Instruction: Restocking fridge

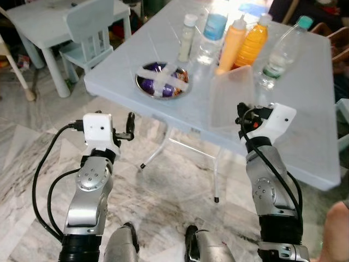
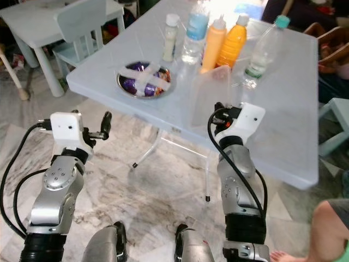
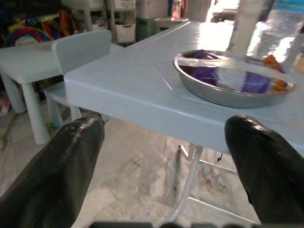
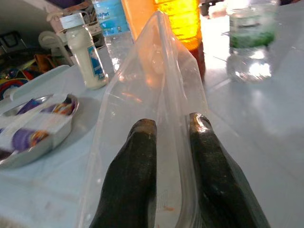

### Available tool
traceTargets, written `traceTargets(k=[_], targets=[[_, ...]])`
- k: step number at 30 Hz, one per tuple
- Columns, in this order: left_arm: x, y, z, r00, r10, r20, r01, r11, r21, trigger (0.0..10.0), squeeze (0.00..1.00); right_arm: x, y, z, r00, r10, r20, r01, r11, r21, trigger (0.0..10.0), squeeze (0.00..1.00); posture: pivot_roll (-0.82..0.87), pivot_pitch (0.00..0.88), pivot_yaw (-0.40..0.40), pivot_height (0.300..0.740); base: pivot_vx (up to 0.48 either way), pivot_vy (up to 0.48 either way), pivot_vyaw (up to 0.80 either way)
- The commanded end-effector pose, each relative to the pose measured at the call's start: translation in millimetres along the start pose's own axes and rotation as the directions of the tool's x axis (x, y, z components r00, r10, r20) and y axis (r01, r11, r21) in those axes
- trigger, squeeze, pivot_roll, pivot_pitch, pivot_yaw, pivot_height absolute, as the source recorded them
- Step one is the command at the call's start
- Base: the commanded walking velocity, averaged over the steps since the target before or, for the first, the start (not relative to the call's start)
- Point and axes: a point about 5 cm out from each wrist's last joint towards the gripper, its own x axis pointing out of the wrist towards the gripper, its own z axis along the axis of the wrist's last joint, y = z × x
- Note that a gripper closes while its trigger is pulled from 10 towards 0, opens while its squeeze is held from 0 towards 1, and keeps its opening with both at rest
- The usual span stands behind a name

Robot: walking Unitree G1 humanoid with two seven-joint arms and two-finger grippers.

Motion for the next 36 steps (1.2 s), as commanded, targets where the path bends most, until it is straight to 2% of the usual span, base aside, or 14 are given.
traceTargets(k=[1,2,3,4,5,11,13,16,20,22,26,30,36], targets=[[-1.7,-3.6,-2.1,1.0,-0.012,-0.005,0.012,1.0,-0.005,10.0,0.0,-2.5,-7.1,-10.2,0.998,-0.027,-0.053,0.028,1.0,0.012,6.6,0.0,-0.03,0.092,-0.029,0.74,-0.285,0.0,0.0],[-1.6,-3.9,-2.1,1.0,-0.014,-0.005,0.014,1.0,-0.005,10.0,0.0,-2.2,-6.6,-10.1,0.998,-0.025,-0.051,0.026,1.0,0.016,6.6,0.0,-0.03,0.091,-0.027,0.74,-0.285,0.0,0.0],[-1.1,-4.1,-2.0,1.0,-0.017,-0.005,0.017,1.0,-0.004,10.0,0.0,-1.7,-6.0,-9.8,0.999,-0.025,-0.048,0.025,1.0,0.012,4.8,0.0,-0.03,0.089,-0.025,0.74,-0.285,0.0,0.0],[-1.1,-4.1,-2.0,1.0,-0.017,-0.005,0.017,1.0,-0.004,10.0,0.0,-1.7,-6.0,-9.8,0.999,-0.025,-0.048,0.025,1.0,0.012,4.8,0.0,-0.03,0.089,-0.025,0.74,-0.285,0.0,0.0],[-0.4,-3.9,-1.6,1.0,-0.018,-0.004,0.018,1.0,-0.002,10.0,0.0,-1.3,-5.8,-10.0,0.998,-0.028,-0.048,0.028,1.0,0.007,10.0,0.0,-0.03,0.09,-0.025,0.74,-0.285,0.0,0.0],[3.9,-1.2,1.7,1.0,-0.015,0.007,0.015,1.0,0.006,10.0,0.0,1.0,-4.4,-11.4,0.998,-0.024,-0.05,0.024,1.0,-0.002,10.0,0.0,-0.02,0.094,-0.021,0.74,-0.282,0.0,0.0],[5.0,-0.6,3.5,1.0,-0.014,0.013,0.014,1.0,0.011,10.0,0.0,2.3,-1.0,-11.0,0.999,0.011,-0.045,-0.012,1.0,-0.014,10.0,0.0,-0.02,0.096,-0.02,0.74,-0.277,0.0,0.0],[5.9,0.7,7.7,1.0,-0.013,0.026,0.012,1.0,0.019,10.0,0.0,5.8,10.9,-6.0,0.996,0.092,-0.021,-0.093,0.993,-0.075,10.0,0.0,0.0,0.106,-0.015,0.74,-0.276,0.0,0.77],[5.9,2.1,8.5,1.0,-0.01,0.029,0.009,1.0,0.024,10.0,0.0,7.1,16.5,-6.0,0.993,0.114,-0.018,-0.115,0.992,-0.056,10.0,0.0,0.0,0.111,-0.011,0.74,-0.277,0.0,0.77],[5.4,2.5,7.8,1.0,-0.013,0.028,0.012,0.999,0.036,10.0,0.0,8.3,26.0,-7.5,0.986,0.163,-0.023,-0.164,0.986,-0.034,10.0,0.0,0.01,0.113,-0.007,0.74,-0.137,0.0,0.77],[4.7,0.4,5.2,1.0,-0.021,0.022,0.019,0.999,0.051,10.0,0.0,7.3,35.1,-9.6,0.978,0.207,-0.022,-0.207,0.977,-0.042,10.0,0.0,0.01,0.111,-0.008,0.74,0.0,0.0,0.77],[3.8,-1.0,2.0,1.0,-0.023,0.012,0.023,0.998,0.053,10.0,0.0,5.4,40.1,-10.7,0.971,0.237,-0.02,-0.237,0.97,-0.054,10.0,0.0,0.01,0.106,-0.012,0.74,0.0,0.0,0.77],[1.7,-2.8,-6.1,1.0,-0.023,-0.01,0.023,0.998,0.054,10.0,0.0,0.3,40.5,-13.4,0.963,0.267,-0.021,-0.268,0.96,-0.078,10.0,0.0,0.0,0.083,-0.025,0.74,0.0,-0.31,0.77]])
